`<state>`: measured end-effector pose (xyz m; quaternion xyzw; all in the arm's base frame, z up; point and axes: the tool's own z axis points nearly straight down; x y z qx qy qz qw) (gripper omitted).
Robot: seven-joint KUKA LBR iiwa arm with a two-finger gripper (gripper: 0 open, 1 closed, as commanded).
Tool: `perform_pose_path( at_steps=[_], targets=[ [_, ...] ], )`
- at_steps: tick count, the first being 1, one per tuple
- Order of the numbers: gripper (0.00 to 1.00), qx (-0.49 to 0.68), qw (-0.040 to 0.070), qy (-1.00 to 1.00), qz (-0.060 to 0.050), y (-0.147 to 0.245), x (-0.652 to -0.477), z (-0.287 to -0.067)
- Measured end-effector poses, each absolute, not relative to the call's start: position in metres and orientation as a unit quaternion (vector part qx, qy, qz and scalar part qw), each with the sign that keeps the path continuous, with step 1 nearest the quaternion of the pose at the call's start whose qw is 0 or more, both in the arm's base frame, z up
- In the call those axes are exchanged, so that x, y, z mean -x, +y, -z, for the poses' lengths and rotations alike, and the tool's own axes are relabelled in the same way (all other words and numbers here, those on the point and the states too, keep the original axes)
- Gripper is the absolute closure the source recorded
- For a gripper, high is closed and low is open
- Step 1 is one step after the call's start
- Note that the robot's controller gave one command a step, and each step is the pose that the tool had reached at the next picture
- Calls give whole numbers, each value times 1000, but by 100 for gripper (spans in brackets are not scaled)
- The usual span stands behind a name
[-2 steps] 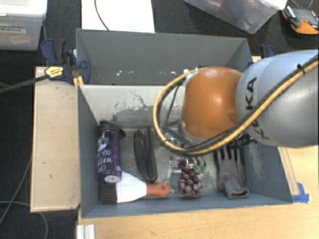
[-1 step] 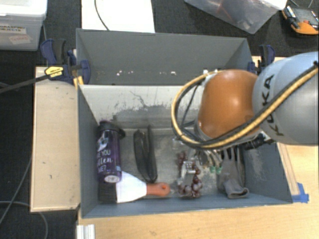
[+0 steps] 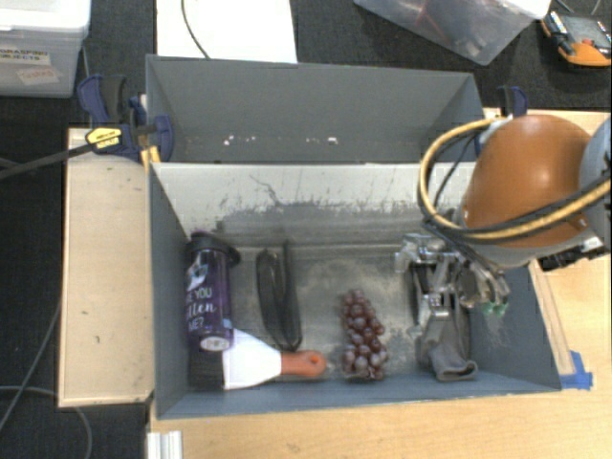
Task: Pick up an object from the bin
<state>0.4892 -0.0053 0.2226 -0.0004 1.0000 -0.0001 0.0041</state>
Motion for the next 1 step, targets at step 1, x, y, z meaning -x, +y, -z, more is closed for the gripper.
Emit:
perform_pose_path(
  at_steps=[1],
  targets=[
    [0,1,2,1000,-3,43,-477,-201]
  ],
)
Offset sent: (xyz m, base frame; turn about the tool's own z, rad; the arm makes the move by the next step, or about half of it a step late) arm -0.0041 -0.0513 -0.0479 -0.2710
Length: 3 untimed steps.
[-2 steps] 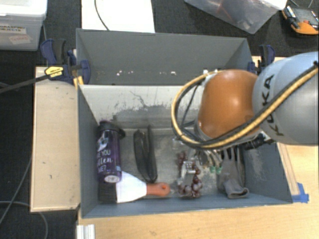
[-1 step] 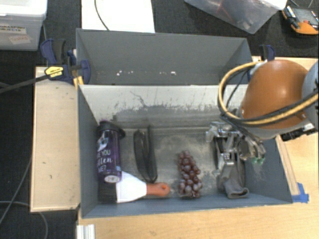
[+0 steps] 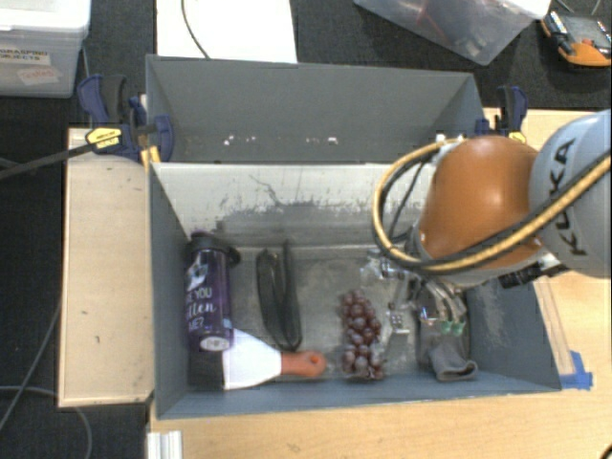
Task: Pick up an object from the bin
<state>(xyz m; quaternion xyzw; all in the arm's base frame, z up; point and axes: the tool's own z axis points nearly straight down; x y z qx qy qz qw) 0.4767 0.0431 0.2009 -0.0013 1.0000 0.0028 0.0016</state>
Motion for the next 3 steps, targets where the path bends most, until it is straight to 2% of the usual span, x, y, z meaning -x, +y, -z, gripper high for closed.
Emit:
perform_pose_path(
  at_steps=[1,2,3],
  targets=[
    [100,134,4,991,1,-58,-485,-175],
    [100,134,4,991,0,-56,-486,-175],
    [100,112,8,994,2,-118,-554,-152]
  ],
)
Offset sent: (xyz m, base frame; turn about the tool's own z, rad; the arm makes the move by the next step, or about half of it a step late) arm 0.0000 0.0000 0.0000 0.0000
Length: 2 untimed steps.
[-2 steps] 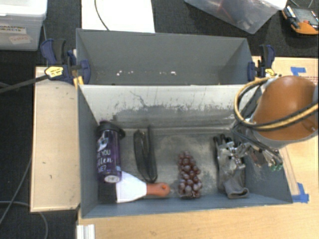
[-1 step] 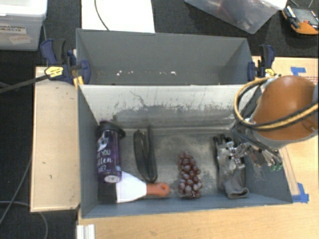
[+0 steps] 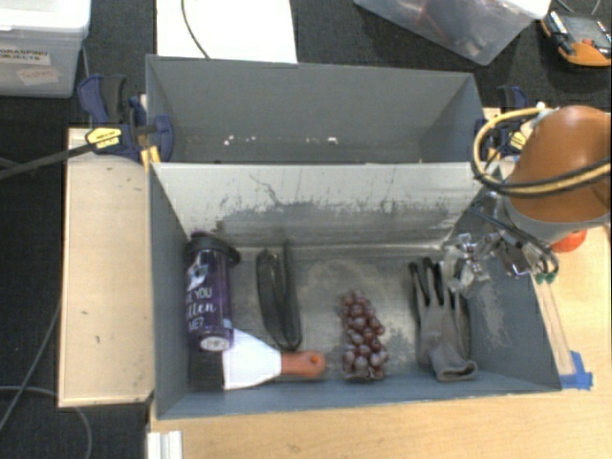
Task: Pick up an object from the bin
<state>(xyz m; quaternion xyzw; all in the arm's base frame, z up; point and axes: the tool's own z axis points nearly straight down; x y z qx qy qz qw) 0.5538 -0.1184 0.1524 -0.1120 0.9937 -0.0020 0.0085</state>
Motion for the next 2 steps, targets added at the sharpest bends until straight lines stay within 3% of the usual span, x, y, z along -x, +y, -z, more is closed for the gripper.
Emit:
perform_pose_path(
  at_steps=[1,2],
  targets=[
    [100,140,3,990,-1,-101,-483,-130],
    [100,80,9,997,1,-103,-506,-101]
  ],
)
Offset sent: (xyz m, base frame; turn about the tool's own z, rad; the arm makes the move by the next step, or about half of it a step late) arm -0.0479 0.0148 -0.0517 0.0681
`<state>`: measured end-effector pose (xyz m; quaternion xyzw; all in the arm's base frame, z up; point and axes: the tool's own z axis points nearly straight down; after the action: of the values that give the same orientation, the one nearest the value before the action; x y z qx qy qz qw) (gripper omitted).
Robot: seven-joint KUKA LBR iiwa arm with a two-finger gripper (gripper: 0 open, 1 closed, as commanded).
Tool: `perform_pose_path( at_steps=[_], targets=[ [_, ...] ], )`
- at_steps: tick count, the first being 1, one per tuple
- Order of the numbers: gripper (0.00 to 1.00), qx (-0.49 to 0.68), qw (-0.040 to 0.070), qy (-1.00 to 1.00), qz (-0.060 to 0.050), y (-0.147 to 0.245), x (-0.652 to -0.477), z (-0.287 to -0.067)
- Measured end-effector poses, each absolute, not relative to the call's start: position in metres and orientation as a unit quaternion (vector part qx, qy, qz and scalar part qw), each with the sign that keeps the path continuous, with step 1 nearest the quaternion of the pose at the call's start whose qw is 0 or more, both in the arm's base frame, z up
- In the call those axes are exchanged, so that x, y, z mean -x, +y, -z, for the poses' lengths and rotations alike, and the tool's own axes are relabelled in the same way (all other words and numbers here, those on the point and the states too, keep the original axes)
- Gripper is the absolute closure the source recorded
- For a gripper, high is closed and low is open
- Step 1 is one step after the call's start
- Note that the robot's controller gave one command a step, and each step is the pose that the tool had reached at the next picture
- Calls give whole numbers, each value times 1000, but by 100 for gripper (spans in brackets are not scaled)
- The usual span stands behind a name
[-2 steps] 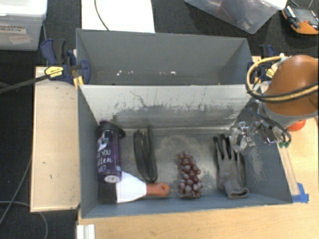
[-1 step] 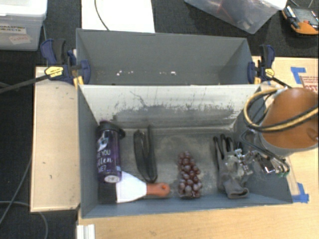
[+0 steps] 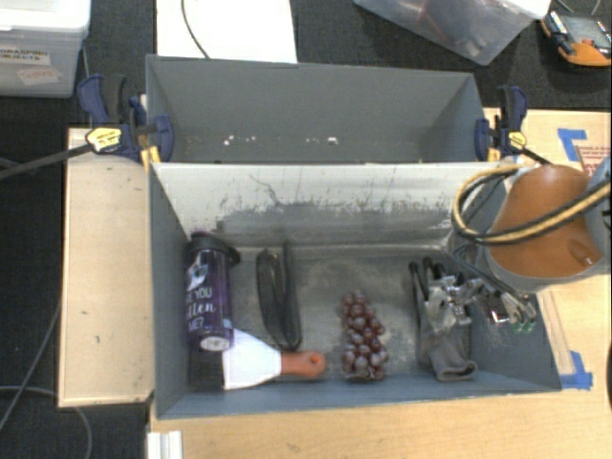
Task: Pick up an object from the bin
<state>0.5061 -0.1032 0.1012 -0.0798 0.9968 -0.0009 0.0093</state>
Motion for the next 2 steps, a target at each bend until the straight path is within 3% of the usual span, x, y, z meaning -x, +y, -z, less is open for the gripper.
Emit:
perform_pose_path(
  at_steps=[1,2],
  targets=[
    [100,116,7,993,0,-98,-507,-113],
    [100,216,9,976,2,-95,-482,-74]
  ],
)
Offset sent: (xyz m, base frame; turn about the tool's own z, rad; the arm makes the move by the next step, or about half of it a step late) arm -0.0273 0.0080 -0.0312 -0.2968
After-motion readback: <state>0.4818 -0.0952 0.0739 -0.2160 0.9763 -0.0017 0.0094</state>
